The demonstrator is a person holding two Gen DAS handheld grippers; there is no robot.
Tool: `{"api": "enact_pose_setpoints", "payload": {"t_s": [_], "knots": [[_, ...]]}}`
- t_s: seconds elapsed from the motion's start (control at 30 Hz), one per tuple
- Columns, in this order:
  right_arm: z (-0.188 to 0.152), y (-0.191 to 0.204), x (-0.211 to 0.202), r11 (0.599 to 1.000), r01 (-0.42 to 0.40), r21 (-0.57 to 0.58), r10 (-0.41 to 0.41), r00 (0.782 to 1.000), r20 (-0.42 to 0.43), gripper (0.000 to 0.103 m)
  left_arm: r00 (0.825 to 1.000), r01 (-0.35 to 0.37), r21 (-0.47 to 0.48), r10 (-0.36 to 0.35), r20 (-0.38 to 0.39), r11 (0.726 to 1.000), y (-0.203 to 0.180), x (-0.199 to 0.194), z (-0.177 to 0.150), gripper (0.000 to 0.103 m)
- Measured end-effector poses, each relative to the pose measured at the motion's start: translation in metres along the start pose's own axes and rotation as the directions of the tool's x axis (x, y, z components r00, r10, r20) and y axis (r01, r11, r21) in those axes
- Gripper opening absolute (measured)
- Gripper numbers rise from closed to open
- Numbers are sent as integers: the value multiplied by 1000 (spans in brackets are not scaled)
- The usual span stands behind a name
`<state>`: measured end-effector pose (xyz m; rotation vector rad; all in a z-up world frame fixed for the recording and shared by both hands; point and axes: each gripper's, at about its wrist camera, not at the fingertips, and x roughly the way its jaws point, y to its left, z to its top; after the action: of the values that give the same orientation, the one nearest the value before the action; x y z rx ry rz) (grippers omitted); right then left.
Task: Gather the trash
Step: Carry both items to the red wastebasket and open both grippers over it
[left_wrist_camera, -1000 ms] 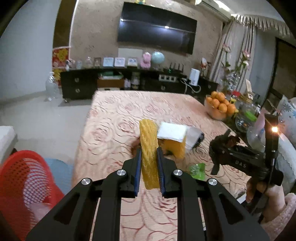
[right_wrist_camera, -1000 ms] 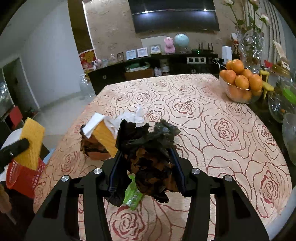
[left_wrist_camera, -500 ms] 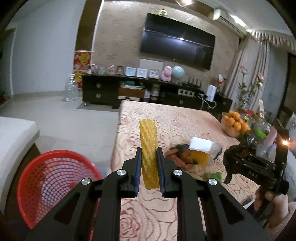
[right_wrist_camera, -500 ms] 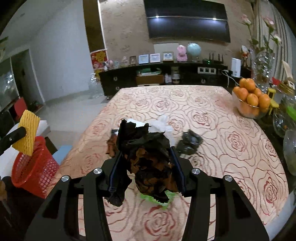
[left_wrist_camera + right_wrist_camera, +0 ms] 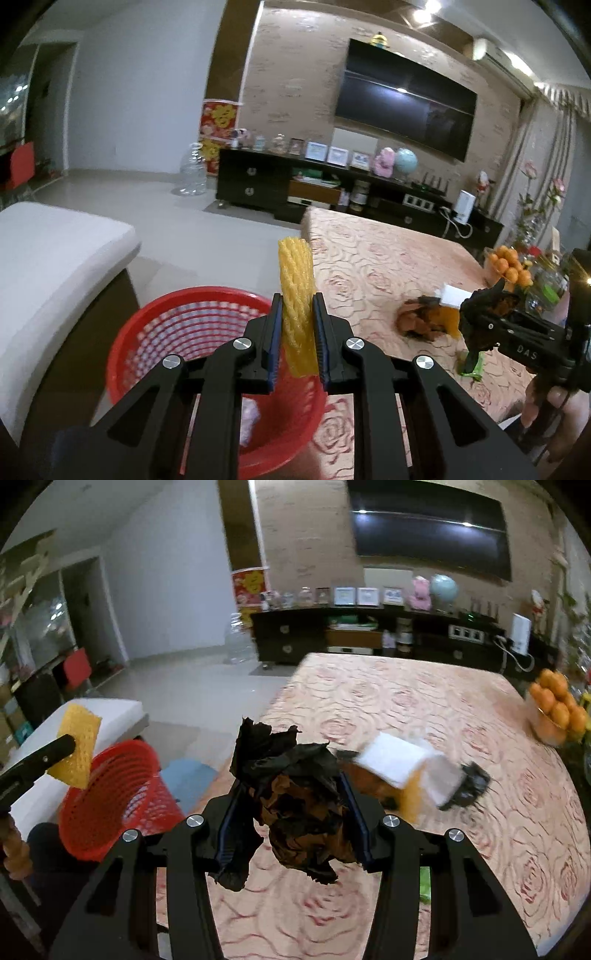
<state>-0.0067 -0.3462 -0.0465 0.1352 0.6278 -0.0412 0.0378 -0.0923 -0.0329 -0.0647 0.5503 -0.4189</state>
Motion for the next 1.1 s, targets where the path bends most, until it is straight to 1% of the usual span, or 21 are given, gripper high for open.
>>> {"api": "enact_pose_setpoints", "payload": {"t_s": [0.23,0.4,0.63,0.83,1.0,1.1], "knots": [[11,58,15,993,-73,-87,72,997,-19,48,999,-47,-46,47,-3,998,34,-8,-3,15],[20,87,23,987,-121,-110,118,993,-32,48,997,-74,-76,73,-13,994,54,-11,-5,15],[22,128,46,970,-208,-128,195,975,-104,48,994,-98,-107,93,-49,989,75,-6,-11,15],[15,148,65,961,-231,-149,206,964,-165,48,993,-102,-121,93,-77,987,82,3,-17,15],[13,160,77,956,-243,-162,210,958,-194,49,991,-103,-126,91,-98,987,82,10,-18,15],[14,161,81,959,-234,-161,202,960,-193,57,990,-95,-127,81,-112,987,82,14,-20,16]]}}
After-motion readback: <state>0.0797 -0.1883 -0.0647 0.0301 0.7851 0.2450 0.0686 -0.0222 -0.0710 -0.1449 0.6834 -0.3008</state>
